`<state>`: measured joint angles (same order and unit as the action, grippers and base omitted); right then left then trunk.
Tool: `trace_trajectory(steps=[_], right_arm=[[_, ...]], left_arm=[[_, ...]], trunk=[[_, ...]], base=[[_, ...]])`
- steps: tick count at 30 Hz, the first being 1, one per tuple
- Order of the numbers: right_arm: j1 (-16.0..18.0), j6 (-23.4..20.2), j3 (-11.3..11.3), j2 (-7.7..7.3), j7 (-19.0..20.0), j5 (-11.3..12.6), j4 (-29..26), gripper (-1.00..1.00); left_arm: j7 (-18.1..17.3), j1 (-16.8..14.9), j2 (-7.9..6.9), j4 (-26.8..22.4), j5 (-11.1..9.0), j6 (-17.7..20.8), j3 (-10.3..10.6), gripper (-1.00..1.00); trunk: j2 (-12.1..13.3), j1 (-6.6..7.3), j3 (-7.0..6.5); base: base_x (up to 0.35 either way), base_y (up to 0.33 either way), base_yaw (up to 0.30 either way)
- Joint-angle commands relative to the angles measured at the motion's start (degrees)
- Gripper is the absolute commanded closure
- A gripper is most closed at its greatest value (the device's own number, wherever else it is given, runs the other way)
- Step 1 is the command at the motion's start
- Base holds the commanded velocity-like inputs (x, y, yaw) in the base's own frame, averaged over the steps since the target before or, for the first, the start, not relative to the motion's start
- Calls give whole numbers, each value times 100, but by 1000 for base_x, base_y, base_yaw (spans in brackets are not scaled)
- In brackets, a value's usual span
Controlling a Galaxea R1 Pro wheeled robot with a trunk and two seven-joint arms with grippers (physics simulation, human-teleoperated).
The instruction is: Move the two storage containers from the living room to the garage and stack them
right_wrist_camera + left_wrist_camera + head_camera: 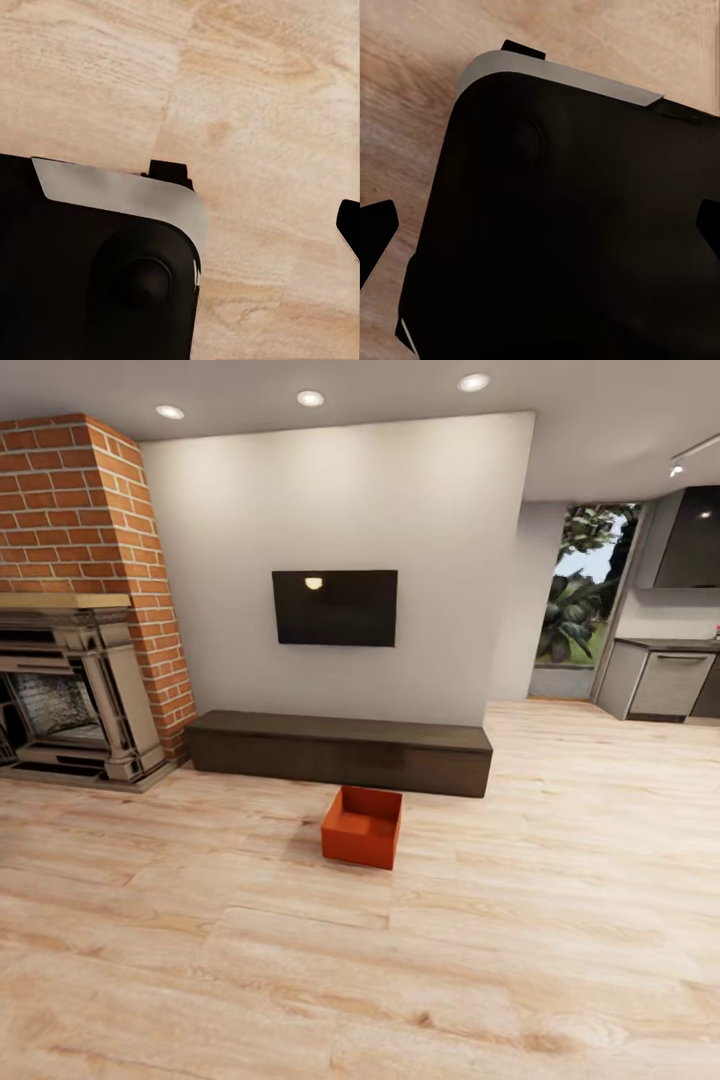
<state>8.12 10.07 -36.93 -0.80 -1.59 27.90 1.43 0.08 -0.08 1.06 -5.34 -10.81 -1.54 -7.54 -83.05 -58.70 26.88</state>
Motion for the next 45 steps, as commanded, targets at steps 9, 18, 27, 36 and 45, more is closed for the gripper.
trace_trajectory(steps=[9,18,27,36,45], right_arm=[[5,-11,-92,1,1,36,15,-100],[5,-5,-103,-5,-9,23,15,-100],[5,-6,-78,4,-60,28,15,-100],[5,3,-71,1,-77,32,15,-100],[5,5,-89,1,-70,25,15,-100]], left_arm=[[-2,-1,-13,-2,-9,-2,-37,-100],[-8,-1,-19,-2,-9,49,-37,-100],[-5,-1,-18,-2,-9,2,-37,-100],[-3,-1,-18,-2,-9,-5,-37,-100],[-2,-1,-15,-2,-9,-4,-37,-100]], trunk=[[-2,-3,5],[-2,-3,5],[-2,-3,5],[-2,-3,5],[-2,-3,5]], base=[[324,113,-1],[324,115,0],[324,118,-73],[324,119,-202],[324,119,-21]])
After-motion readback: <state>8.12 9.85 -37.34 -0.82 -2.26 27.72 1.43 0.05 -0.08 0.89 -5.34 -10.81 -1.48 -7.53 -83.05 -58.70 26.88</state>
